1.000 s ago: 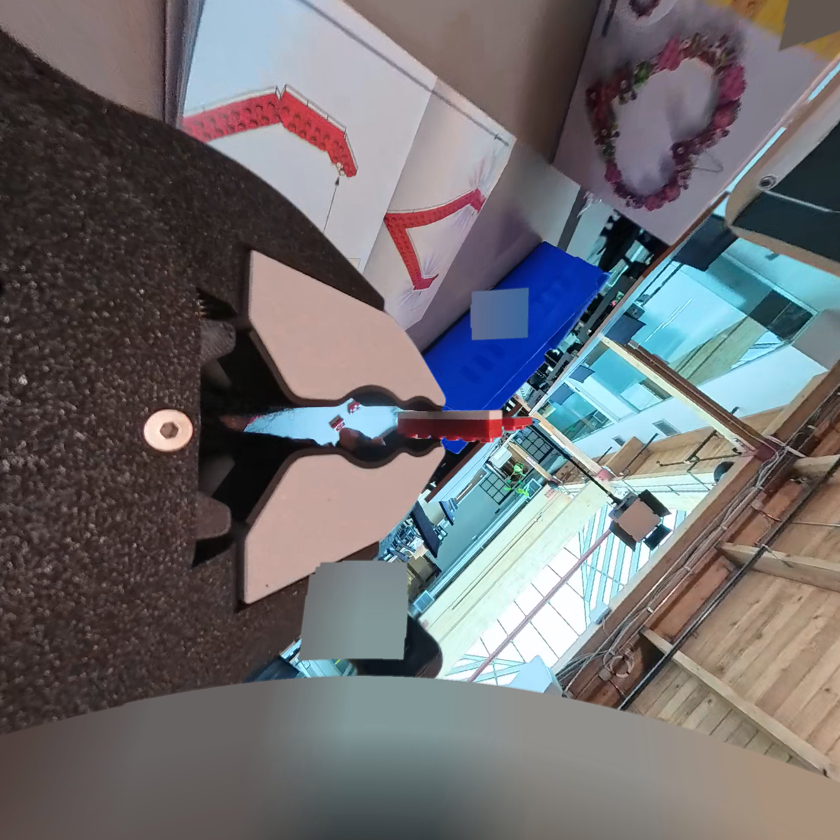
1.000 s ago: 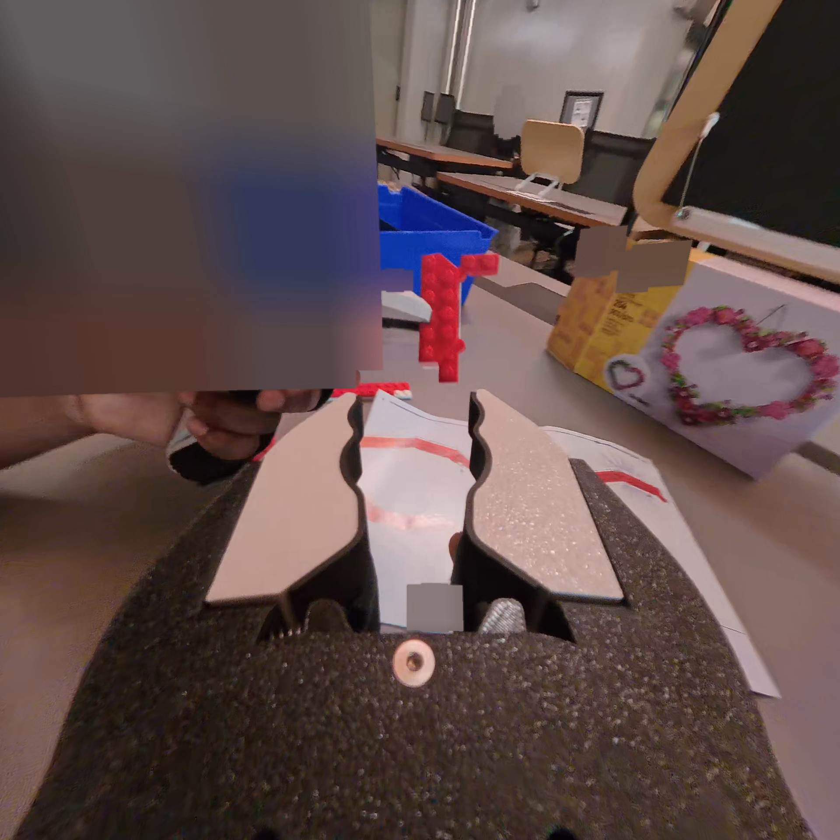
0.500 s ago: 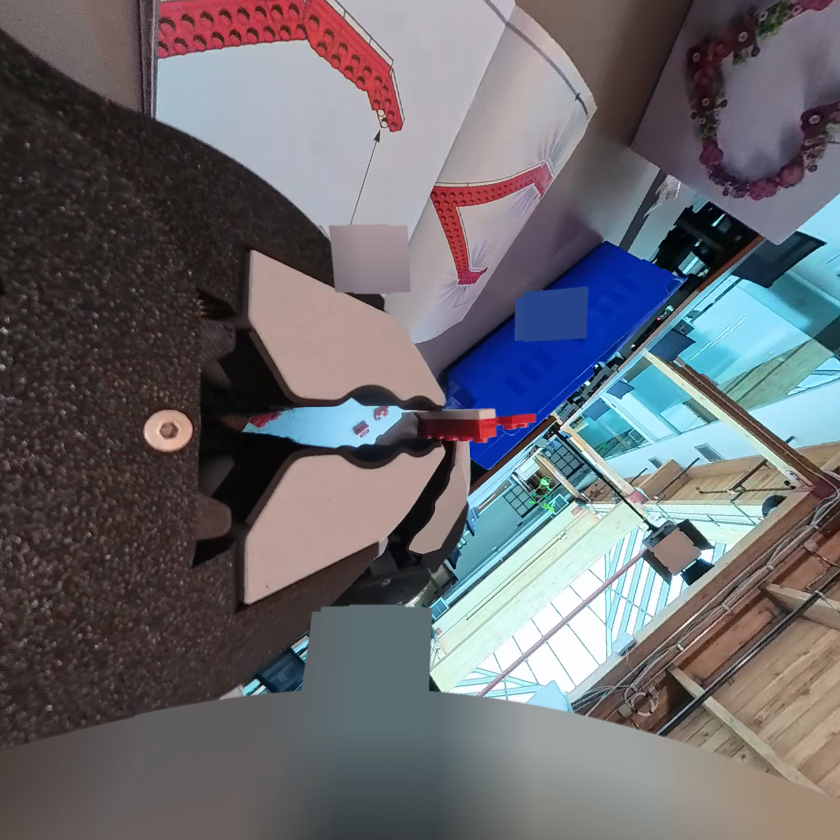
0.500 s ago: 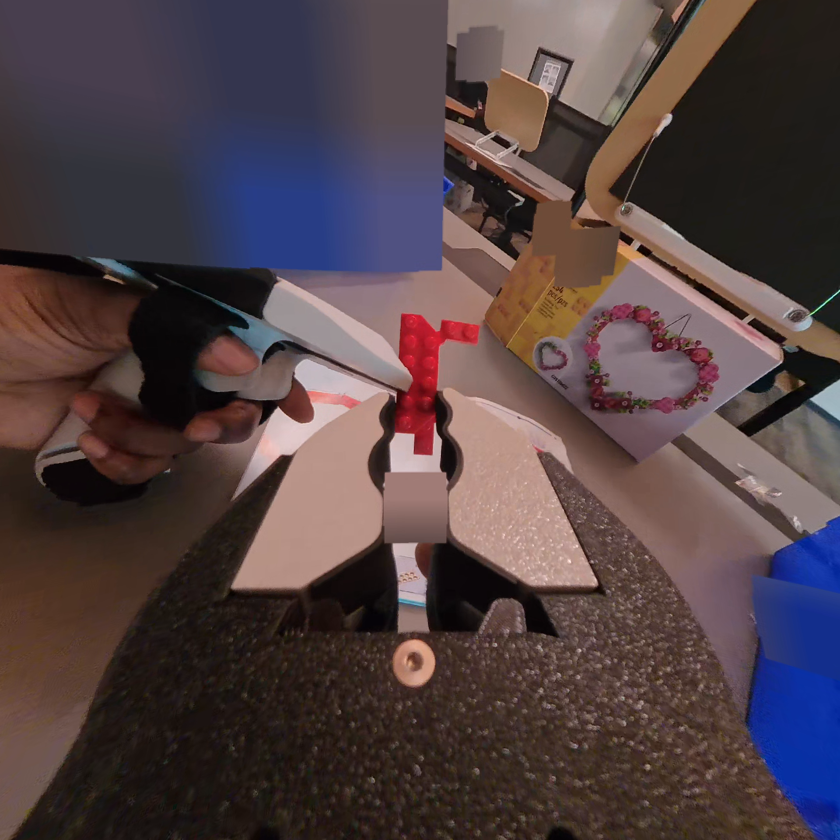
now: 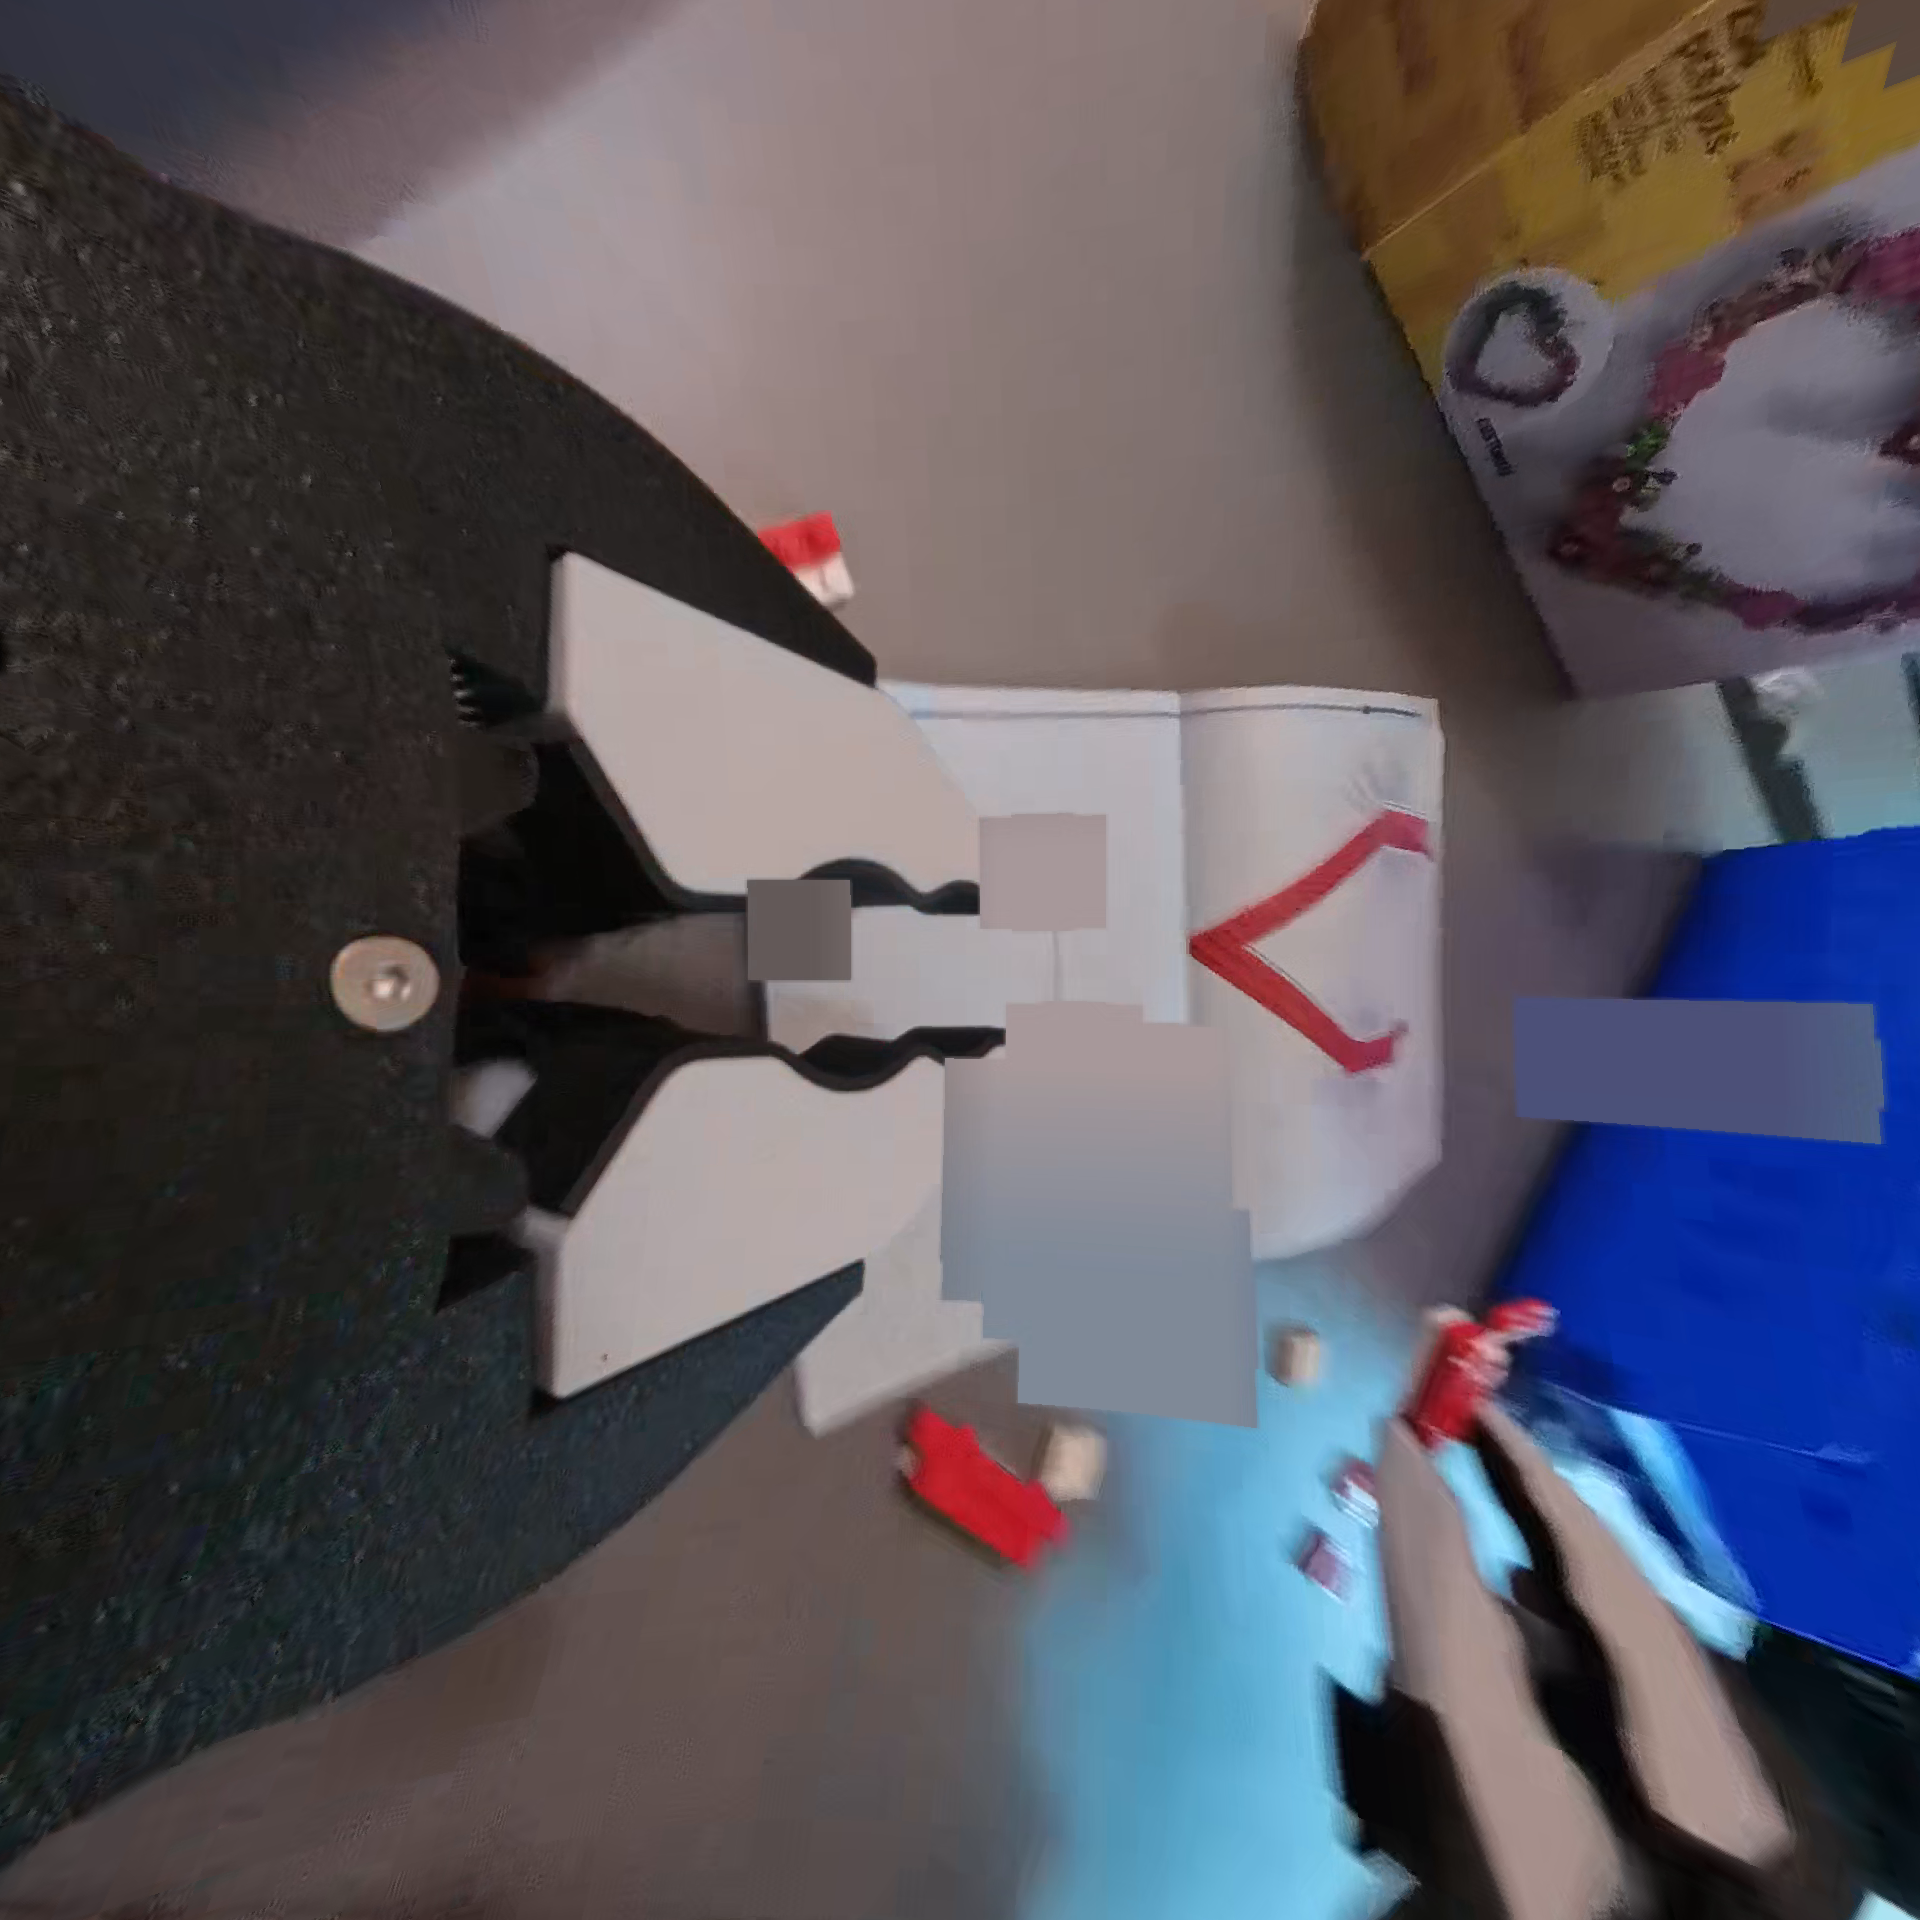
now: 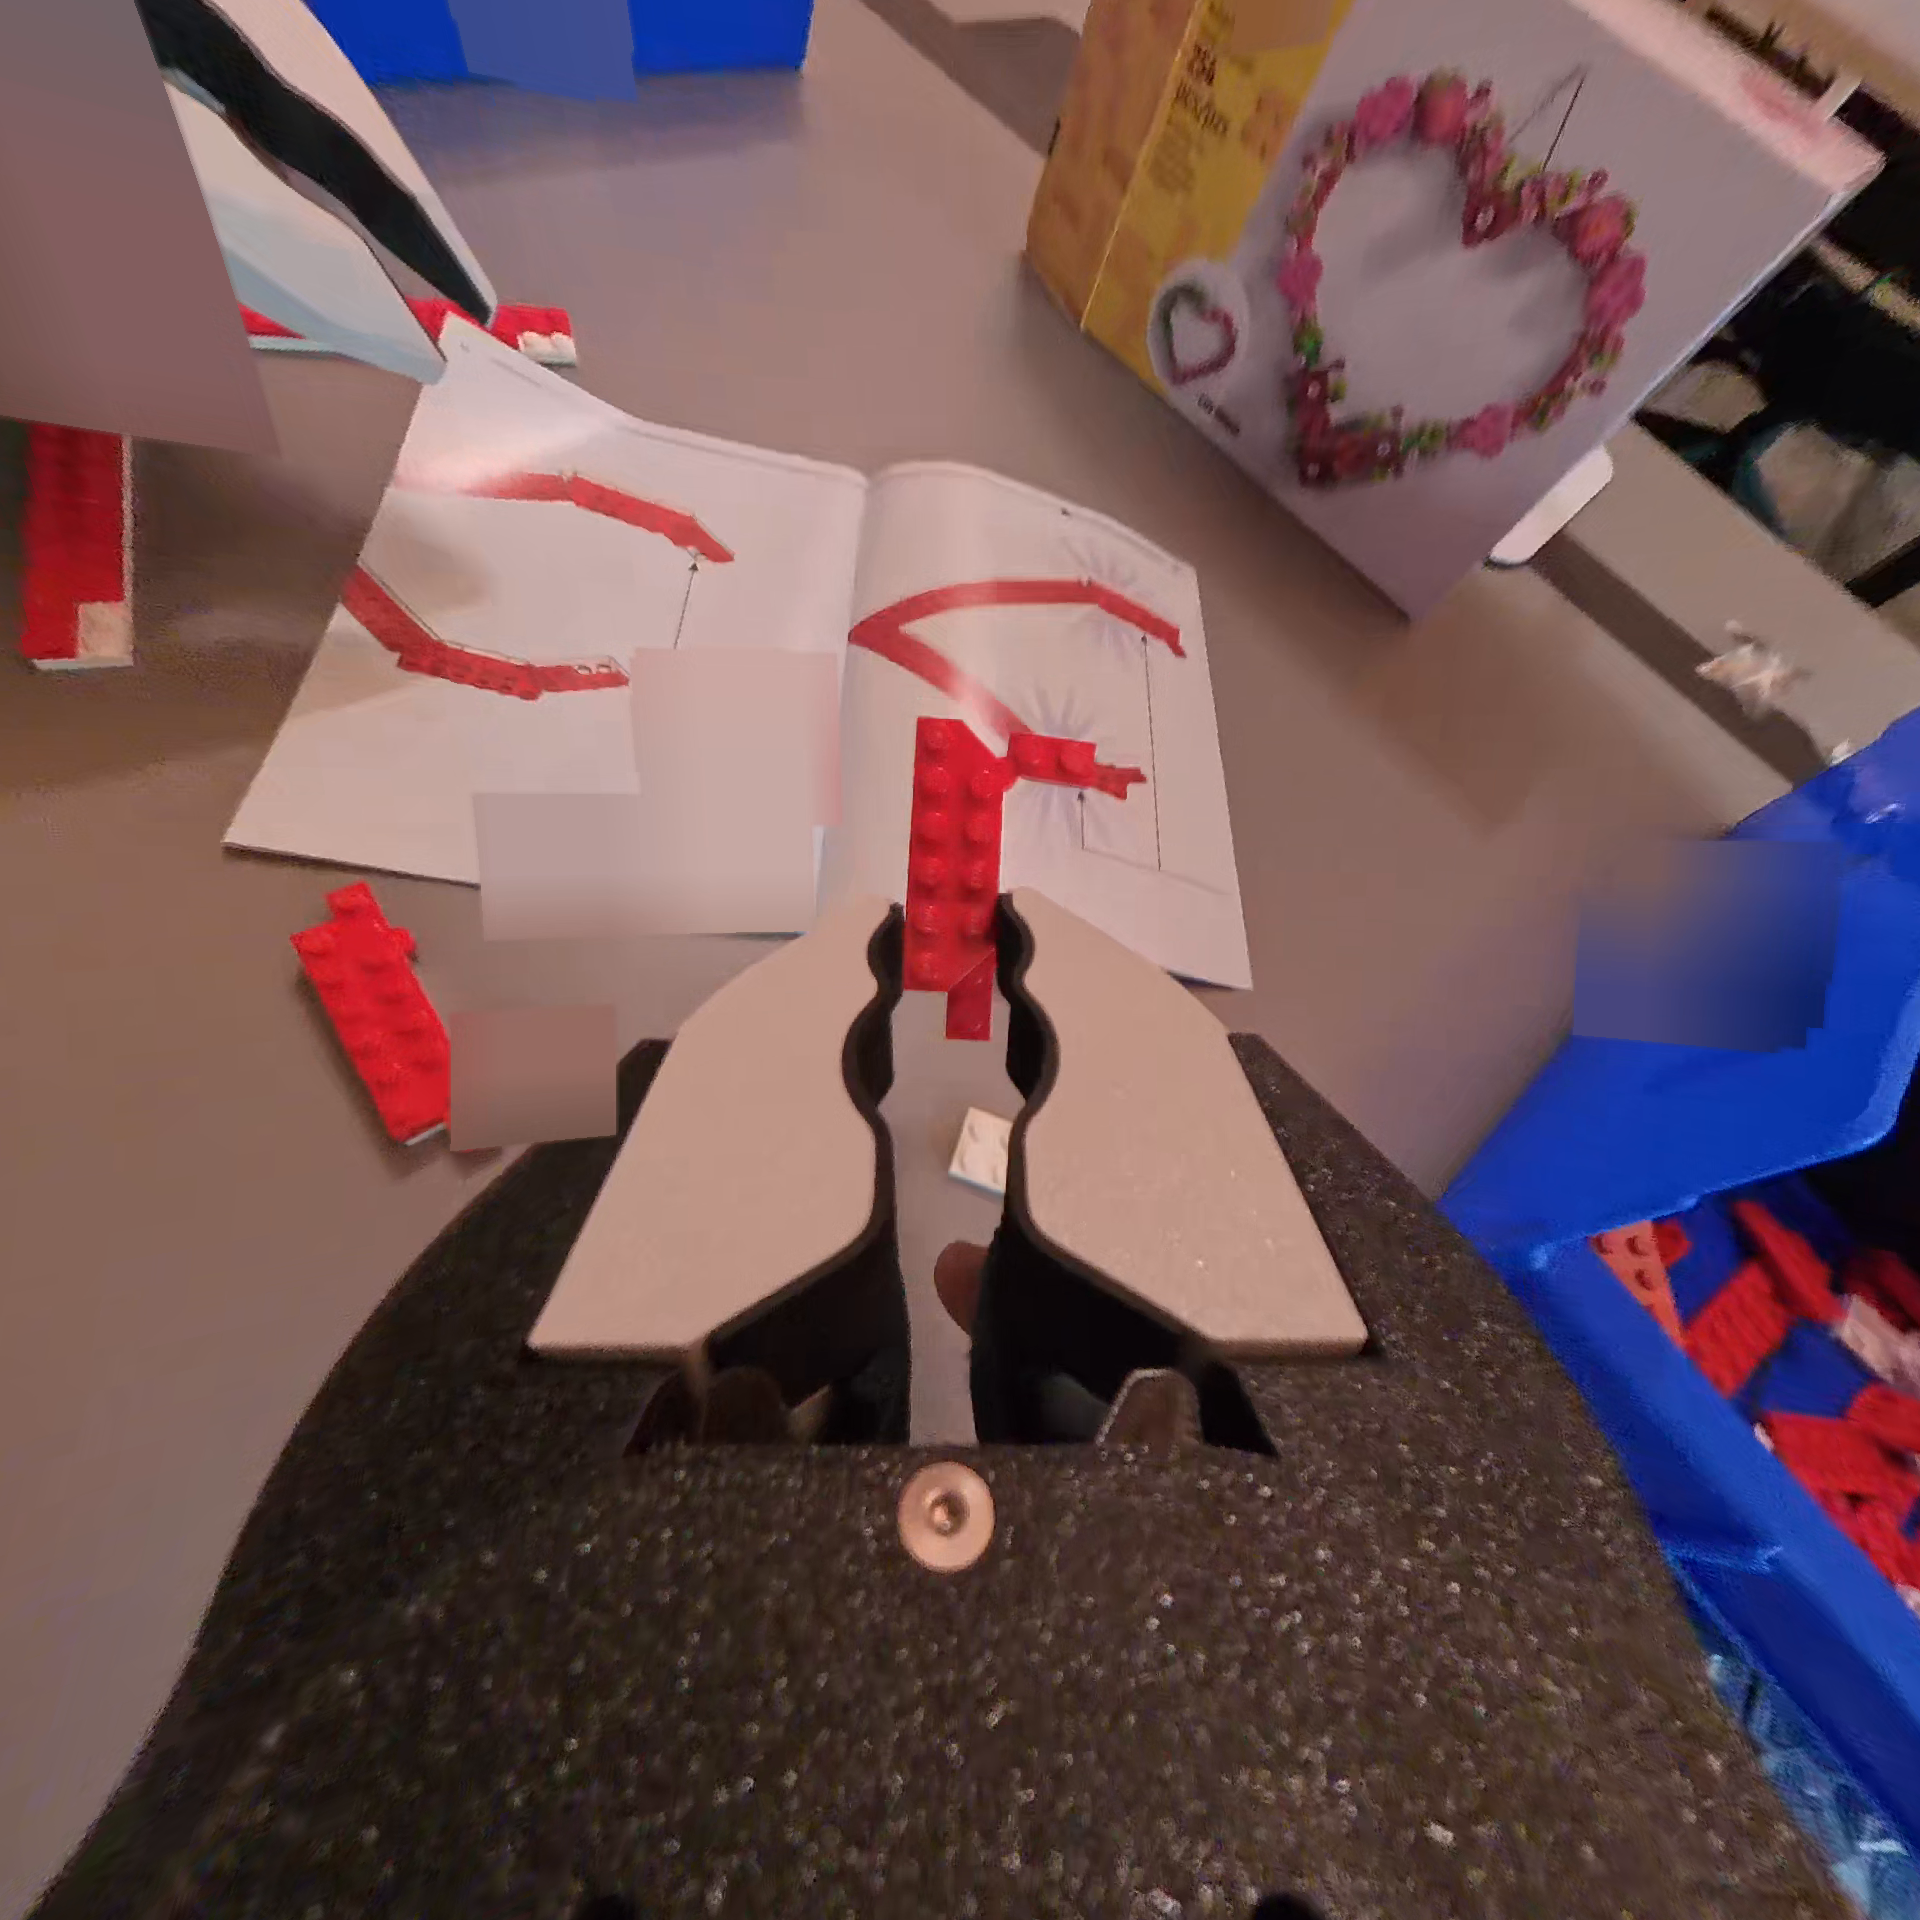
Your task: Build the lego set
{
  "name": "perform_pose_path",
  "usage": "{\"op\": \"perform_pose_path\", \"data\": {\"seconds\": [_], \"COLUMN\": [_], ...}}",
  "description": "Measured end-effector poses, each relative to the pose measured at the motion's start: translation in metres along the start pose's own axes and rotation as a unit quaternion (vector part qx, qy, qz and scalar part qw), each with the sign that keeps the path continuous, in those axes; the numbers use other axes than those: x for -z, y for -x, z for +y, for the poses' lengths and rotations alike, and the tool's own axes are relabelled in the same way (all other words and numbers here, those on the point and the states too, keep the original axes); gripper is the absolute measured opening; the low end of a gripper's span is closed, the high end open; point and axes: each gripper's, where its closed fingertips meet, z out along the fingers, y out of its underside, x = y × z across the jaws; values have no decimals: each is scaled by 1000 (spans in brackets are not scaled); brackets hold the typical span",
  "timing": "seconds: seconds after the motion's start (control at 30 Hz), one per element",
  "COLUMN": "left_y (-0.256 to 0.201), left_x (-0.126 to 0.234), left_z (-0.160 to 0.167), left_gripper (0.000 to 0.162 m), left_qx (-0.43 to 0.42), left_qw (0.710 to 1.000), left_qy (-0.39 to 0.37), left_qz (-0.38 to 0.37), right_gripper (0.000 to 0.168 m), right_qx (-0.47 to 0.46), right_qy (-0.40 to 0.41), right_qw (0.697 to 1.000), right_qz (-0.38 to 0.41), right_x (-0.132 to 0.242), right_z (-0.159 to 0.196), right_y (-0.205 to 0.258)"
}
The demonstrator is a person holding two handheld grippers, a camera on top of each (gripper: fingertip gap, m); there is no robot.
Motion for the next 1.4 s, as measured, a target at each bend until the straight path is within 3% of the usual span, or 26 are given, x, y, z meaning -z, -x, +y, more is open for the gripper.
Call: {"op": "perform_pose_path", "data": {"seconds": [0.2,0.3,0.4,0.5,0.6,0.77,0.83,0.9,0.97,1.1,1.23,1.3,1.33,1.4], "left_y": [-5,-16,-12,-12,-8,-1,-1,2,3,16,30,29,26,29], "left_x": [-29,-51,-71,-84,-91,-105,-106,-110,-116,-137,-137,-135,-131,-119], "left_z": [4,4,4,-2,-2,3,7,5,1,-13,-16,-16,-16,-26], "left_gripper": [20,38,50,66,80,84,82,72,63,42,52,59,66,62], "left_qx": [-212,-291,-380,-392,-423,-484,-460,-430,-388,-184,-34,7,18,-36], "left_qw": [969,938,897,880,845,767,755,765,794,899,951,966,969,973], "left_qy": [121,164,203,220,256,329,369,391,395,377,309,257,247,227], "left_qz": [31,90,102,151,204,264,287,277,251,123,-4,-22,-14,-2], "right_gripper": [17,17,17,17,17,17,17,17,17,17,17,17,17,17], "right_qx": [-19,-22,-40,-49,-49,-54,-50,-48,-49,-58,-66,-70,-70,-69], "right_qy": [14,11,-6,-20,-35,-56,-63,-67,-69,-69,-70,-70,-72,-80], "right_qw": [999,1000,999,998,998,996,996,996,996,996,995,995,995,994], "right_qz": [-21,-17,-20,-22,-28,-35,-31,-25,-22,-19,-17,-15,-17,-21], "right_x": [-7,-5,1,7,11,12,14,16,18,18,17,17,17,20], "right_z": [10,11,9,8,7,2,0,0,2,7,10,10,10,8], "right_y": [5,2,-2,-7,-7,-8,-10,-12,-14,-17,-18,-20,-20,-21]}}
